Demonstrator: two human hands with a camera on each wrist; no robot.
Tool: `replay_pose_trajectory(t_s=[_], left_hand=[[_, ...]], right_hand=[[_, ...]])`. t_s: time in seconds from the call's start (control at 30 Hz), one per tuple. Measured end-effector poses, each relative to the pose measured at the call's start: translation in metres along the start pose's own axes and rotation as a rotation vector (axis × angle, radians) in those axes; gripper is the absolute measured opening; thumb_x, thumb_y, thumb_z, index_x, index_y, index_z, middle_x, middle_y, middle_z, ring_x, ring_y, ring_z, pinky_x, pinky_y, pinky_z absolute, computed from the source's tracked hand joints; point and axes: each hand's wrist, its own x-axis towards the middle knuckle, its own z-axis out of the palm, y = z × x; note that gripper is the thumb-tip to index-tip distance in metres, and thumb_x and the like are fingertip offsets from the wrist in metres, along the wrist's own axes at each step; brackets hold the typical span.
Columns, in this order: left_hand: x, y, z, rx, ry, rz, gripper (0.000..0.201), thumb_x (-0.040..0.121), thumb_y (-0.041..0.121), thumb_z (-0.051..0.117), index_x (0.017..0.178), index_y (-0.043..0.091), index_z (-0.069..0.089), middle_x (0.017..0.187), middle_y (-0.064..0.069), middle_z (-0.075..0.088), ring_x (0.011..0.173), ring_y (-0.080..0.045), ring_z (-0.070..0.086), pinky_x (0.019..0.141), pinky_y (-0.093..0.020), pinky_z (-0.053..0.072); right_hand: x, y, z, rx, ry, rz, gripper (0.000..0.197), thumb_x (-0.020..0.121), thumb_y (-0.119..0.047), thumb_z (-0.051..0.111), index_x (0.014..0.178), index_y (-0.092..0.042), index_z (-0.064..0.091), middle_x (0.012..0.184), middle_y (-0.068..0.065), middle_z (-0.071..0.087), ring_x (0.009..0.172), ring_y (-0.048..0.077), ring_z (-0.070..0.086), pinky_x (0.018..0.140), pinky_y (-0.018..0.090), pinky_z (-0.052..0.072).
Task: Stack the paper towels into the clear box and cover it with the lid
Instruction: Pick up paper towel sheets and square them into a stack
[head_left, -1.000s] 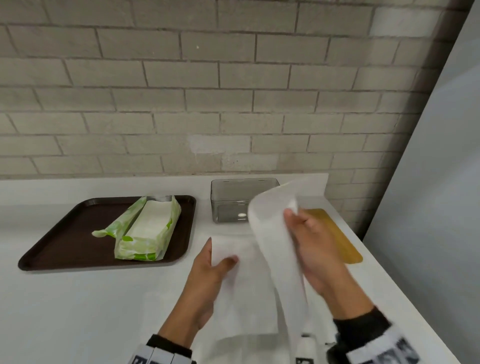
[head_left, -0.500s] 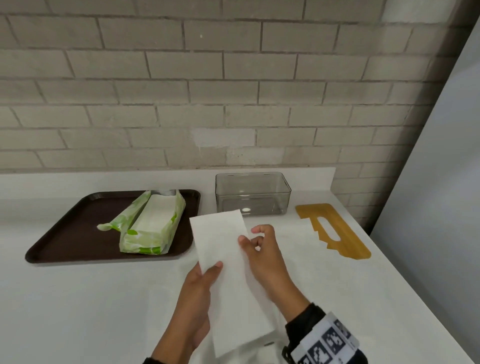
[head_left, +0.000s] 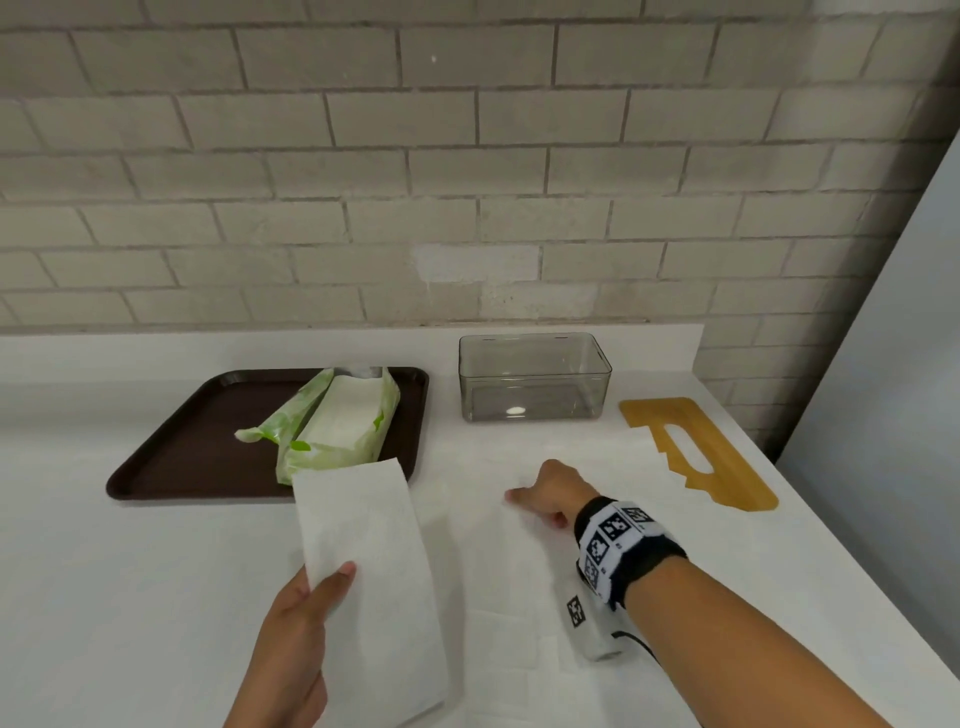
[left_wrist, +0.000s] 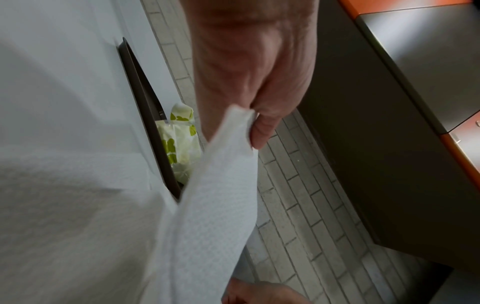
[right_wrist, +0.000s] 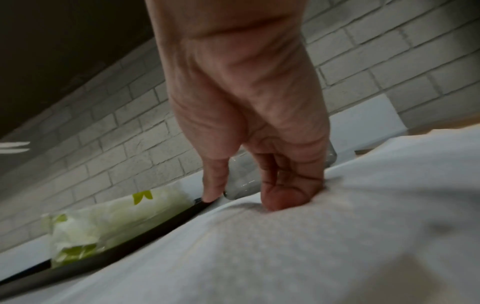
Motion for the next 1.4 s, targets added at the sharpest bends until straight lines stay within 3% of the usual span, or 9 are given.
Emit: replay_pose_trajectory(t_s=[0.13,0.2,0.33,0.43,0.5,0.87,1.1,1.27,1.4], left_hand=[[0.000,-0.001,-0.004,0.007,0.012,-0.004,0.025,0.093,0.006,0.050,0.116,0.002,0.061,0.105,-0.019,0.068,0.095,-0.036,0.064,0.077,-0.040,0.049],[0.000,-0.002,-0.004,0.014,0.012,-0.002,0.026,0.093,0.006,0.050,0.117,0.001,0.061,0.105,-0.020,0.068,0.096,-0.037,0.064,0.081,-0.043,0.049],[0.000,-0.003,-0.005,0.015,-0.001,0.005,0.025,0.093,0.004,0.049,0.114,0.001,0.062,0.103,-0.020,0.069,0.094,-0.036,0.064,0.079,-0.042,0.049],[0.000,-0.003,-0.004,0.011,-0.007,-0.001,0.024,0.093,0.004,0.049,0.113,0.000,0.062,0.100,-0.020,0.070,0.092,-0.036,0.065,0.074,-0.039,0.049],[0.001,-0.003,-0.003,0.003,-0.019,-0.012,0.025,0.093,0.005,0.049,0.114,-0.001,0.062,0.101,-0.021,0.069,0.092,-0.037,0.064,0.077,-0.041,0.049],[0.009,0.014,0.044,-0.139,-0.050,-0.066,0.034,0.096,0.027,0.051,0.127,0.014,0.057,0.116,-0.008,0.068,0.107,-0.030,0.063,0.100,-0.047,0.044],[0.000,0.017,0.089,-0.161,-0.187,-0.157,0.040,0.094,0.045,0.045,0.113,0.015,0.064,0.105,-0.008,0.073,0.102,-0.027,0.066,0.092,-0.043,0.049],[-0.002,0.010,0.097,-0.025,-0.235,-0.121,0.029,0.095,0.036,0.047,0.113,0.018,0.063,0.103,-0.009,0.073,0.099,-0.031,0.067,0.092,-0.048,0.049],[0.001,0.004,0.077,0.043,-0.133,-0.080,0.020,0.096,0.019,0.050,0.106,0.010,0.064,0.092,-0.013,0.074,0.090,-0.035,0.068,0.082,-0.046,0.052]], right_hand=[[0.011,-0.007,0.013,-0.092,0.066,-0.015,0.069,0.088,-0.054,0.051,0.129,0.001,0.043,0.130,0.014,0.048,0.117,0.028,0.048,0.091,0.033,0.044],[0.017,-0.010,0.017,-0.160,0.109,0.034,0.075,0.090,-0.054,0.048,0.138,0.000,0.033,0.138,0.014,0.037,0.129,0.030,0.036,0.102,0.037,0.038],[0.024,-0.013,0.023,-0.035,0.144,0.056,0.044,0.088,-0.029,0.058,0.124,-0.005,0.048,0.133,0.012,0.048,0.122,0.028,0.046,0.098,0.035,0.043],[0.022,-0.013,0.024,0.147,0.292,-0.049,0.009,0.090,-0.017,0.053,0.084,-0.011,0.052,0.112,0.011,0.058,0.105,0.028,0.057,0.079,0.030,0.044],[0.012,-0.014,0.011,0.270,0.371,-0.170,0.026,0.093,-0.020,0.052,0.070,-0.011,0.045,0.088,0.008,0.058,0.086,0.025,0.056,0.070,0.027,0.039],[-0.113,-0.019,-0.097,1.318,0.030,-0.721,0.024,0.099,-0.021,0.041,0.104,-0.015,0.064,0.094,-0.002,0.073,0.083,0.011,0.069,0.068,0.024,0.056],[-0.096,-0.027,-0.029,0.527,0.528,-0.559,0.037,0.101,-0.026,0.036,0.065,-0.022,0.033,0.058,-0.007,0.036,0.055,0.009,0.034,0.054,0.028,0.028],[-0.088,-0.023,-0.007,0.410,0.508,-0.517,0.021,0.100,-0.028,0.039,0.111,-0.017,0.051,0.084,0.003,0.061,0.081,0.022,0.056,0.069,0.032,0.043],[-0.060,-0.016,-0.024,0.604,0.360,-0.434,0.020,0.096,-0.017,0.045,0.115,-0.014,0.051,0.090,-0.001,0.056,0.084,0.016,0.053,0.068,0.021,0.042]])
